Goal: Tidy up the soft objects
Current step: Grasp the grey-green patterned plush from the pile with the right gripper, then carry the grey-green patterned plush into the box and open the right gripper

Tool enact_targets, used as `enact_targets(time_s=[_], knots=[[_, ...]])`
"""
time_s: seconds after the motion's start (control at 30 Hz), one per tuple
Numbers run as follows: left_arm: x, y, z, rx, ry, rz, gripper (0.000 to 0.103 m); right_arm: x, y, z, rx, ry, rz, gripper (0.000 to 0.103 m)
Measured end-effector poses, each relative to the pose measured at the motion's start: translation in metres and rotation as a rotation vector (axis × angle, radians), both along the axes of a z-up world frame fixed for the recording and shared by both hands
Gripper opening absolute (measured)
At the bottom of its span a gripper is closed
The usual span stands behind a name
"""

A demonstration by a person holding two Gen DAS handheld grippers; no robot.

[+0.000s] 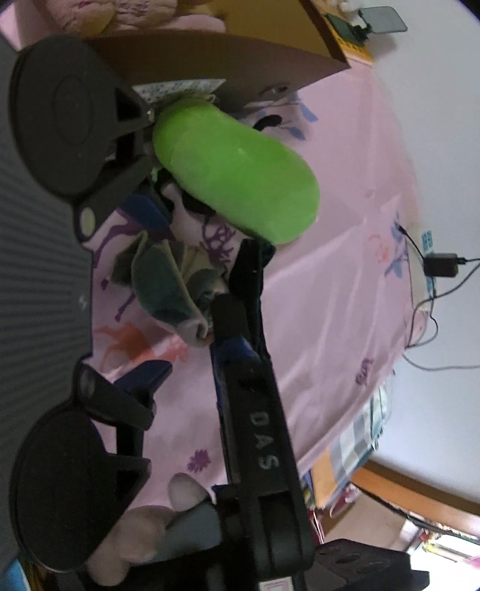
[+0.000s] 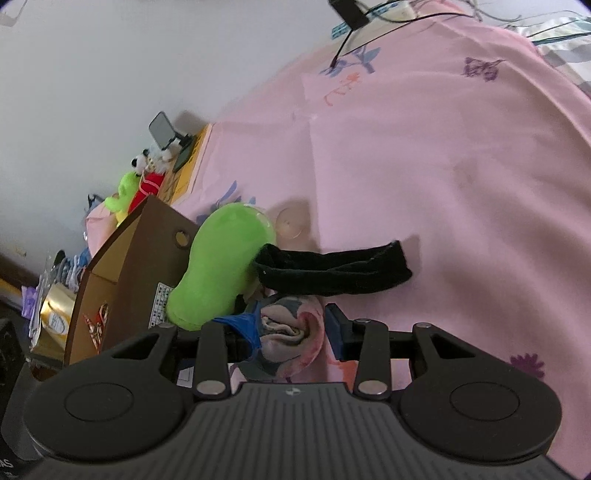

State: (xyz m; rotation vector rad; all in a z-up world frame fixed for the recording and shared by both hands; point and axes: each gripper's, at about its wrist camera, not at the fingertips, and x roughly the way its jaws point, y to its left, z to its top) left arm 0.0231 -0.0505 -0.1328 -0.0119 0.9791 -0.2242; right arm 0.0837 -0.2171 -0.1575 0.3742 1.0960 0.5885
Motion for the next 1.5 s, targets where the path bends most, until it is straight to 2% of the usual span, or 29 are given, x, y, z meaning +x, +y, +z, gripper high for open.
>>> enact_targets(time_s=[0.23, 0.33, 0.4, 0.5, 0.93, 1.13, 1.23, 1.37, 1.5], knots=[[0.013, -0.008, -0.008, 0.044, 0.031, 0.060, 0.071, 0.009, 0.006, -0.011, 0.022, 0.039, 0.035, 0.024], [0.017, -0.008, -0.011, 0.041, 0.044, 0.079, 0.066, 0.014, 0.005, -0.015, 0.048, 0.067, 0.027, 0.025], [0.019, -0.007, -0.013, 0.038, 0.054, 0.088, 0.057, 0.015, 0.004, -0.016, 0.059, 0.078, 0.024, 0.025], [0.021, -0.006, -0.016, 0.035, 0.061, 0.097, 0.054, 0.016, 0.003, -0.018, 0.068, 0.082, 0.022, 0.027], [0.002, -0.007, -0.011, -0.003, 0.074, 0.038, 0.049, 0.001, -0.007, -0.016, 0.092, 0.134, 0.024, 0.025], [-0.030, 0.000, 0.005, -0.040, 0.046, -0.044, 0.048, -0.022, -0.013, -0.001, 0.107, 0.150, 0.032, 0.025], [-0.046, 0.009, 0.019, -0.052, 0.002, -0.071, 0.048, -0.036, -0.012, 0.010, 0.128, 0.145, 0.029, 0.025], [-0.061, 0.028, 0.046, -0.053, -0.080, -0.086, 0.047, -0.051, 0.000, 0.033, 0.166, 0.095, 0.027, 0.025], [-0.073, 0.057, 0.075, -0.074, -0.167, -0.059, 0.047, -0.056, 0.023, 0.062, 0.208, 0.011, 0.053, 0.025]])
